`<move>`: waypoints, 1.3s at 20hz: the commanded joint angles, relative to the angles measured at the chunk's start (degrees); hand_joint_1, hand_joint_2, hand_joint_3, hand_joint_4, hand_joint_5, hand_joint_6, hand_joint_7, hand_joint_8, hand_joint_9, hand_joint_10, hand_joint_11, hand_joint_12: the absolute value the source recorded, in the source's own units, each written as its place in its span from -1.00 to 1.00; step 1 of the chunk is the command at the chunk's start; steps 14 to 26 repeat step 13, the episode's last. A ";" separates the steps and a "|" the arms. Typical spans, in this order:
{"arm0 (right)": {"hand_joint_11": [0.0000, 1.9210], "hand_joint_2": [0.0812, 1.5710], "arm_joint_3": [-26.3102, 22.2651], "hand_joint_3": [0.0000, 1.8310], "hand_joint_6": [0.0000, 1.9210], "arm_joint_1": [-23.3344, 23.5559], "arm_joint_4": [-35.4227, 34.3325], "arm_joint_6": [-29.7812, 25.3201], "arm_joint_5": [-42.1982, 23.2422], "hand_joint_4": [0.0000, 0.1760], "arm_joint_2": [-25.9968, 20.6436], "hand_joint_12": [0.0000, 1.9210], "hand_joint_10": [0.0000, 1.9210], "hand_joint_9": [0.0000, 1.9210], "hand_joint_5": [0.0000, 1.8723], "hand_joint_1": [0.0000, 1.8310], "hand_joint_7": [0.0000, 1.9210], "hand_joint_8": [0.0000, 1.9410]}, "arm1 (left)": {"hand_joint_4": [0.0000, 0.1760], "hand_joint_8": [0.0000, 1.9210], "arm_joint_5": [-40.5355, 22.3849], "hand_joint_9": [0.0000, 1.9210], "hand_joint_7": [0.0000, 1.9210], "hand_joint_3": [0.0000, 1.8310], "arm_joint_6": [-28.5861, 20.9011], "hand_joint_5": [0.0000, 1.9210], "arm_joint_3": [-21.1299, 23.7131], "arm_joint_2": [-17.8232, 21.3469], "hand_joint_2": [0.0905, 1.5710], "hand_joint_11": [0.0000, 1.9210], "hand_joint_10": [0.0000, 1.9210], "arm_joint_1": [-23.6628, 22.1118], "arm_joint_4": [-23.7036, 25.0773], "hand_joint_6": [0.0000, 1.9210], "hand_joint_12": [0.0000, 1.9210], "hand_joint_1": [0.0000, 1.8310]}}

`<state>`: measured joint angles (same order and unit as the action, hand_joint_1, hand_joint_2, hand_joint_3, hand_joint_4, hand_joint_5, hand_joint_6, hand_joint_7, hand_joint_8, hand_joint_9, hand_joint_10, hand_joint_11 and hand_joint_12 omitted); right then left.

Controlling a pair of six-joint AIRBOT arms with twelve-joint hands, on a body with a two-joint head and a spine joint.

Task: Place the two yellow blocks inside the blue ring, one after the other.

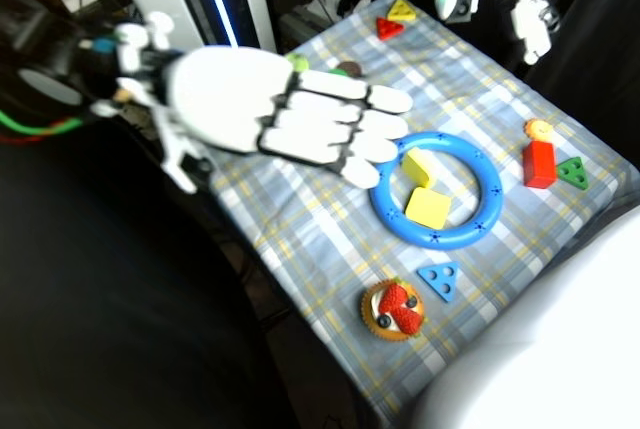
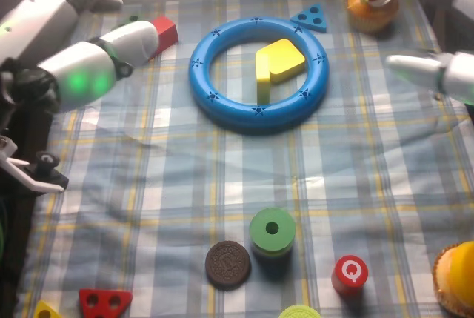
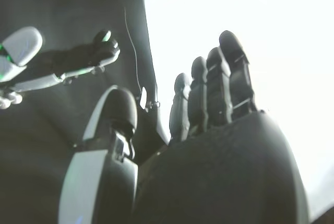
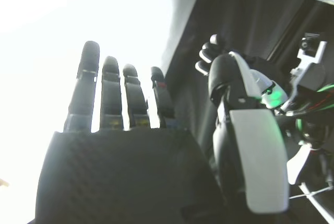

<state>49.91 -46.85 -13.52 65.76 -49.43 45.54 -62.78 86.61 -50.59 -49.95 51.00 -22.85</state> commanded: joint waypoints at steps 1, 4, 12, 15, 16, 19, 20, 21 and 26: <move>-1.00 0.62 -0.49 -1.00 -1.00 -0.33 -0.18 -0.16 -10.86 -0.42 -0.67 -0.98 -1.00 -1.00 -1.00 -0.50 -1.00 -1.00 | -0.24 -0.99 -8.30 -0.99 -0.99 -1.00 -1.41 -0.96 -0.15 0.26 0.74 -1.00 -1.00 -0.22 2.02 -0.99 -0.67 -0.49; -0.99 0.60 -2.68 -1.00 -1.00 -6.41 -4.10 -0.17 -18.31 -0.19 -3.20 -0.99 -1.00 -1.00 -1.00 -0.54 -1.00 -1.00 | 0.18 -1.00 -10.71 -1.00 -1.00 -1.00 -7.45 -1.00 -1.18 0.42 0.73 -1.00 -1.00 1.11 2.56 -1.00 -1.00 -0.56; -1.00 0.52 -5.62 -1.00 -1.00 -20.46 -11.18 -7.82 -40.11 -0.18 -6.84 -1.00 -1.00 -1.00 -1.00 -0.52 -1.00 -1.00 | 0.14 -1.00 -22.23 -1.00 -1.00 -1.00 -22.57 -1.00 -3.22 0.88 0.73 -1.00 -1.00 5.80 3.37 -1.00 -0.50 -0.76; -1.00 0.52 -6.25 -1.00 -1.00 -21.79 -11.94 -7.82 -43.42 -0.18 -7.43 -1.00 -1.00 -1.00 -1.00 -0.52 -1.00 -1.00 | 0.14 -1.00 -24.79 -1.00 -1.00 -1.00 -22.72 -1.00 -2.71 1.38 0.73 -1.00 -1.00 6.35 3.37 -1.00 -0.50 -0.76; -1.00 0.52 -6.25 -1.00 -1.00 -21.79 -11.94 -7.82 -43.42 -0.18 -7.43 -1.00 -1.00 -1.00 -1.00 -0.52 -1.00 -1.00 | 0.14 -1.00 -24.79 -1.00 -1.00 -1.00 -22.72 -1.00 -2.71 1.38 0.73 -1.00 -1.00 6.35 3.37 -1.00 -0.50 -0.76; -1.00 0.52 -6.25 -1.00 -1.00 -21.79 -11.94 -7.82 -43.42 -0.18 -7.43 -1.00 -1.00 -1.00 -1.00 -0.52 -1.00 -1.00 | 0.14 -1.00 -24.79 -1.00 -1.00 -1.00 -22.72 -1.00 -2.71 1.38 0.73 -1.00 -1.00 6.35 3.37 -1.00 -0.50 -0.76; -1.00 0.52 -6.25 -1.00 -1.00 -21.79 -11.94 -7.82 -43.42 -0.18 -7.43 -1.00 -1.00 -1.00 -1.00 -0.52 -1.00 -1.00 | 0.14 -1.00 -24.79 -1.00 -1.00 -1.00 -22.72 -1.00 -2.71 1.38 0.73 -1.00 -1.00 6.35 3.37 -1.00 -0.50 -0.76; -1.00 0.52 -6.25 -1.00 -1.00 -21.79 -11.94 -7.82 -43.42 -0.18 -7.43 -1.00 -1.00 -1.00 -1.00 -0.52 -1.00 -1.00 | 0.14 -1.00 -24.79 -1.00 -1.00 -1.00 -22.72 -1.00 -2.71 1.38 0.73 -1.00 -1.00 6.35 3.37 -1.00 -0.50 -0.76; -1.00 0.52 -6.25 -1.00 -1.00 -21.79 -11.94 -7.82 -43.42 -0.18 -7.43 -1.00 -1.00 -1.00 -1.00 -0.52 -1.00 -1.00 | 0.14 -1.00 -24.79 -1.00 -1.00 -1.00 -22.72 -1.00 -2.71 1.38 0.73 -1.00 -1.00 6.35 3.37 -1.00 -0.50 -0.76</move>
